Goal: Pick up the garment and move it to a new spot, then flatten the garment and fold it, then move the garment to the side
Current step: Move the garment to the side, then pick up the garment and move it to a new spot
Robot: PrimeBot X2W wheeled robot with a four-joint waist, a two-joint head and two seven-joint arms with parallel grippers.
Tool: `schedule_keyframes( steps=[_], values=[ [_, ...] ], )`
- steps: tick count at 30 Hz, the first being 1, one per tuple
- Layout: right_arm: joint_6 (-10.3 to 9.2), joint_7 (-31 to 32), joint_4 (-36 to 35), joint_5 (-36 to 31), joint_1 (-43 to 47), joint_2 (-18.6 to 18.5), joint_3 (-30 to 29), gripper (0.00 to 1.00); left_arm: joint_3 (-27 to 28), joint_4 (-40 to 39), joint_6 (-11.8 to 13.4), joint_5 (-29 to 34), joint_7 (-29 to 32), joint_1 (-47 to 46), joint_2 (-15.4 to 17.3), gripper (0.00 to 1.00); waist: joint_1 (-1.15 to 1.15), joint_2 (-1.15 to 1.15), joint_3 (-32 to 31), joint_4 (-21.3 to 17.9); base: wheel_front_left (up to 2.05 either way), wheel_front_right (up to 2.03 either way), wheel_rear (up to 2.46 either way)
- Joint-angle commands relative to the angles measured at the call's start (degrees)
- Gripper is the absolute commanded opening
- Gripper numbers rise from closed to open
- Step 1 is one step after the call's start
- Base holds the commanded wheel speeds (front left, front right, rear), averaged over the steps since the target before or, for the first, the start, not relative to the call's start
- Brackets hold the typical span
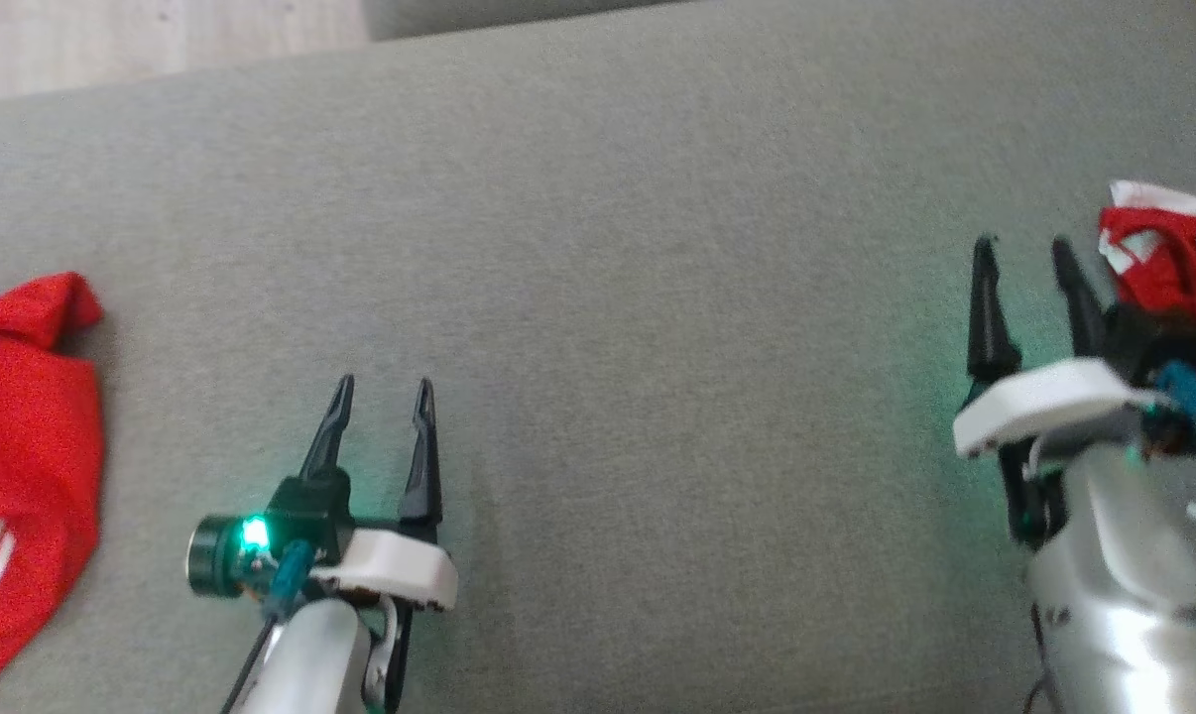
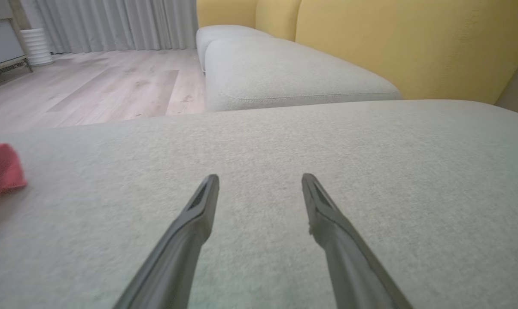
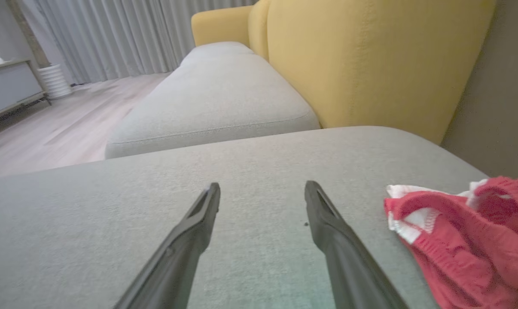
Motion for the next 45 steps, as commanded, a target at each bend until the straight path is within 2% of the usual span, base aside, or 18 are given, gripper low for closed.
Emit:
schedule_keyframes(
  steps=[1,9,18,33,38,45],
  values=[
    [-0.05,-0.60,-2.33,0.68,1.04,0.67,1.72,1.00,2.30,-1.39,0.34,-0.15,-0.17,0.22,0.41,1.00,0.01,0.00,-2.14,2.08,0.00,0.00,0.00],
    [-0.05,-0.61,-4.70,3.93,8.27,1.15,6.54,1.00,4.18,-0.87,0.86,-0.93,-0.17,3.48,0.41,1.00,0.01,0.00,-5.79,4.93,0.00,0.00,0.00],
    [-0.05,-0.61,-6.07,6.83,13.66,1.16,10.02,1.00,4.71,-1.30,1.09,-1.14,-0.17,7.33,0.41,1.00,0.01,0.00,-9.81,6.18,0.00,0.00,0.00],
    [-0.05,-0.61,-5.80,7.56,13.96,1.17,11.72,1.00,5.22,-2.57,1.30,-1.21,-0.17,8.32,0.41,1.00,0.01,0.00,-9.68,8.52,0.00,0.00,0.00],
    [-0.05,-0.61,-6.13,7.64,13.51,1.17,13.35,1.00,5.66,-2.90,1.86,-1.59,-0.17,8.34,0.41,1.00,0.01,0.00,-8.92,11.47,0.00,0.00,0.00],
    [-0.05,-0.61,-6.86,7.88,13.82,1.17,16.21,1.00,7.05,-3.19,2.67,-2.49,-0.17,8.77,0.41,1.00,0.01,0.00,-8.00,20.54,0.00,0.00,0.00]
  ],
)
